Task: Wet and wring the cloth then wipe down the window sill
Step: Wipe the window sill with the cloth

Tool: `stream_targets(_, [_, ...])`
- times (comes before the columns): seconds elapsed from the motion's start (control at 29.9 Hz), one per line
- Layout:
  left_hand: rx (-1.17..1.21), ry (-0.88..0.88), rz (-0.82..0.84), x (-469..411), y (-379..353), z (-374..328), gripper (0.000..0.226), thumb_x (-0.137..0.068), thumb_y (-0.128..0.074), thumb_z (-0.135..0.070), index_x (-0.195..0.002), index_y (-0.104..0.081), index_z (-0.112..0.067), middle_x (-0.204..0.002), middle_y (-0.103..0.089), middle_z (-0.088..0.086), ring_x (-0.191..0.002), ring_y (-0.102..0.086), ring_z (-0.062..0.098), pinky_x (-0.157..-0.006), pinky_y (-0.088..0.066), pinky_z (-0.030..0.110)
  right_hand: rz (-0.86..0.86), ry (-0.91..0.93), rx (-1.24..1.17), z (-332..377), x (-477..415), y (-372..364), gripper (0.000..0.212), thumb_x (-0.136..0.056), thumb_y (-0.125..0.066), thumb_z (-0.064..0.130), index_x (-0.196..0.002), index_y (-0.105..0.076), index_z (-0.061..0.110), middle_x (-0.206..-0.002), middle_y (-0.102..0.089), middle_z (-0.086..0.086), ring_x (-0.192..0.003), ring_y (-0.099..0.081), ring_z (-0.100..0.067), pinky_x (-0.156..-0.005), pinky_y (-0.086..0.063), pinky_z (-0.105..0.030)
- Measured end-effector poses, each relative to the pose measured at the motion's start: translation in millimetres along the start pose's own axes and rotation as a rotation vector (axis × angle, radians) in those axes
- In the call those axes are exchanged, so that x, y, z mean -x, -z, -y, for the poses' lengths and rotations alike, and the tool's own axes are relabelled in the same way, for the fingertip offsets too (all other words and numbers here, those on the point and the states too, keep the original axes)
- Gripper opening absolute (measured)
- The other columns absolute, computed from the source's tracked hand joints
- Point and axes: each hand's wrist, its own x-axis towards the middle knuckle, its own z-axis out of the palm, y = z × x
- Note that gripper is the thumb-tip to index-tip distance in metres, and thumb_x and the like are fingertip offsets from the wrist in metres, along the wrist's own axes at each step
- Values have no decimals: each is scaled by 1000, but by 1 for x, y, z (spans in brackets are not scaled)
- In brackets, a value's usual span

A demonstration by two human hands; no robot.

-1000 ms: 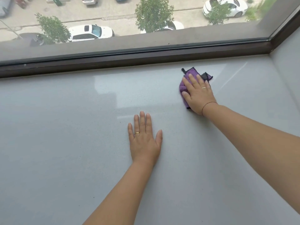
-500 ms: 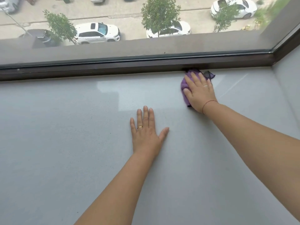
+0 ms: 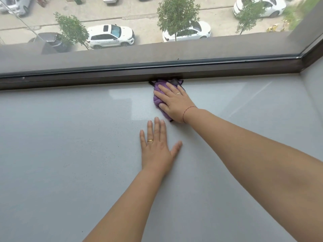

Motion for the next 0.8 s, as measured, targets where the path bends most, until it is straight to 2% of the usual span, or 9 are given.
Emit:
stream_targets(0.2, [-4,-1,15,1,2,1,81,-87,-7,-67,-136,36,-18,-148,37,-2,-137,35,19,-113,20,45,-75,-179,31,-83,40,10,53,-98,-32,44,-148,-21,34,-159,-14,9,-146,-6,-16,-118,0,-37])
stream_targets(0.4, [42,-8,58,1,7,2,81,-89,-12,-67,-137,35,-21,-149,37,-4,-137,35,16,-114,21,43,-73,-338,16,-142,77,19,54,-98,-32,42,-149,-17,33,-159,-11,9,-147,-4,-16,-118,1,-37])
stream_targets(0.67, [79,34,51,3,13,-7,83,-91,-20,-64,-144,26,-20,-154,31,-3,-139,32,15,-112,22,40,-83,-509,-14,-188,108,28,55,-99,-31,41,-150,-16,28,-160,-8,3,-147,-2,-20,-118,0,-40])
stream_targets(0.8, [65,-18,3,1,13,-30,83,-91,-18,-64,-145,24,-18,-154,31,-2,-139,33,16,-112,24,39,-118,-659,-37,-178,102,25,55,-99,-29,39,-150,-15,28,-160,-6,3,-147,0,-23,-118,1,-43])
